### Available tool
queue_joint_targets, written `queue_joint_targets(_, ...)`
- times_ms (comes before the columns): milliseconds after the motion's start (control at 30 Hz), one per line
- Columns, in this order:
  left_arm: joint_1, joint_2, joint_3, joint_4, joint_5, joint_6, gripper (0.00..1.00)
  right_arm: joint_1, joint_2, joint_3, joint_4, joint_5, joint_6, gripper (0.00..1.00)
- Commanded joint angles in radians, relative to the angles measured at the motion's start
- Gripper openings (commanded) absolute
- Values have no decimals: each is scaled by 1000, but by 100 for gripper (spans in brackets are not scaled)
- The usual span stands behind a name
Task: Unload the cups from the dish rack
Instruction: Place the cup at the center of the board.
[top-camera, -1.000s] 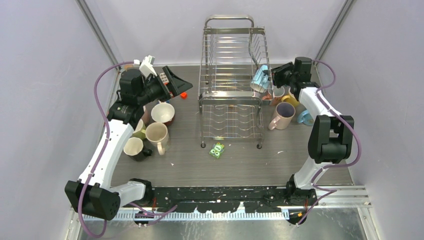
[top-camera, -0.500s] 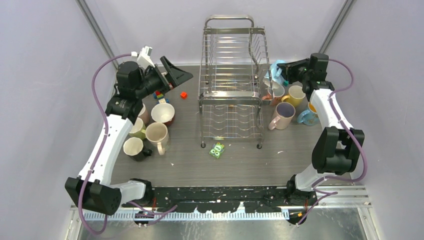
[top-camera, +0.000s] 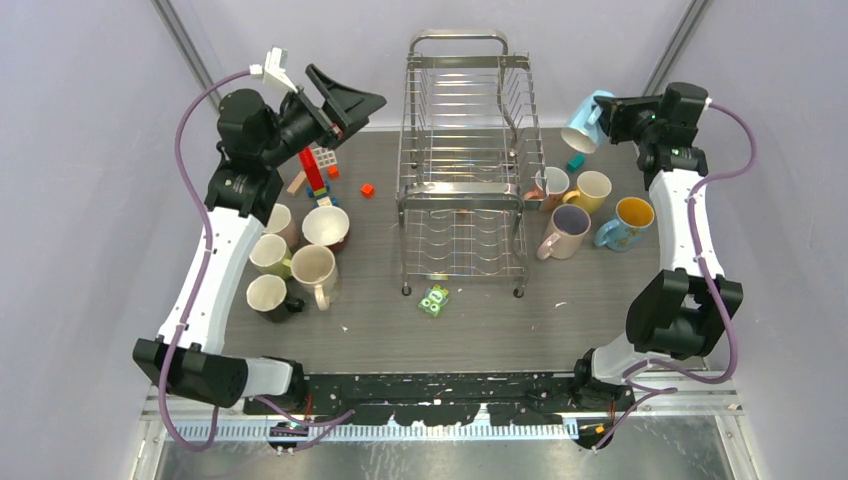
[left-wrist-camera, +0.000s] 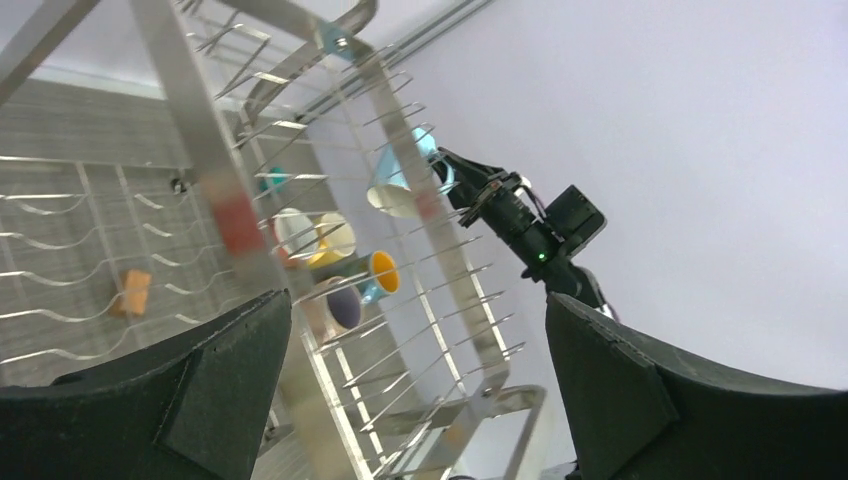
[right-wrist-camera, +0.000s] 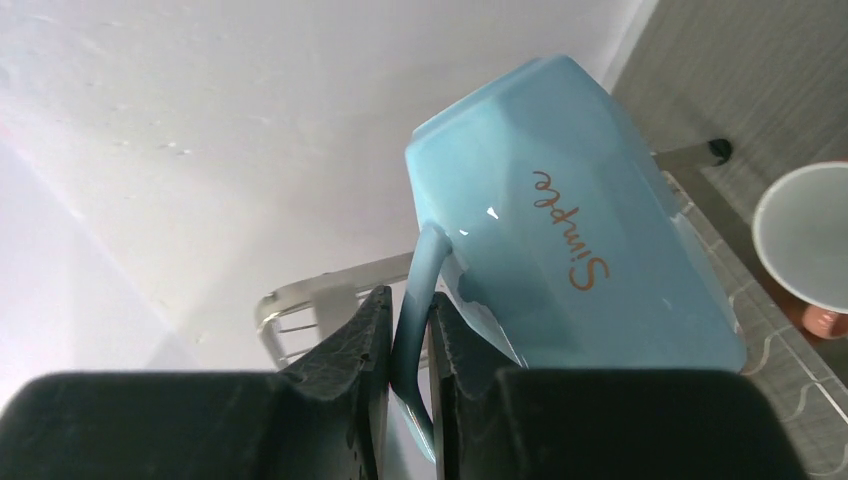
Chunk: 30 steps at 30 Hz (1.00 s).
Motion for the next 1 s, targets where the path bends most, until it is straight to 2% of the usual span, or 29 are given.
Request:
queue_joint_targets(0,-37,28,111,103,22,-84,100,-10,-94,160,65,9,75,1)
queue_joint_targets(633,-316,249,350,262,-145,-307,100,-21,-69,510,52,34,242,1)
queue_joint_targets(967,-443,400,501,301,-240,-403,100,25,-55,537,131,18,332,1)
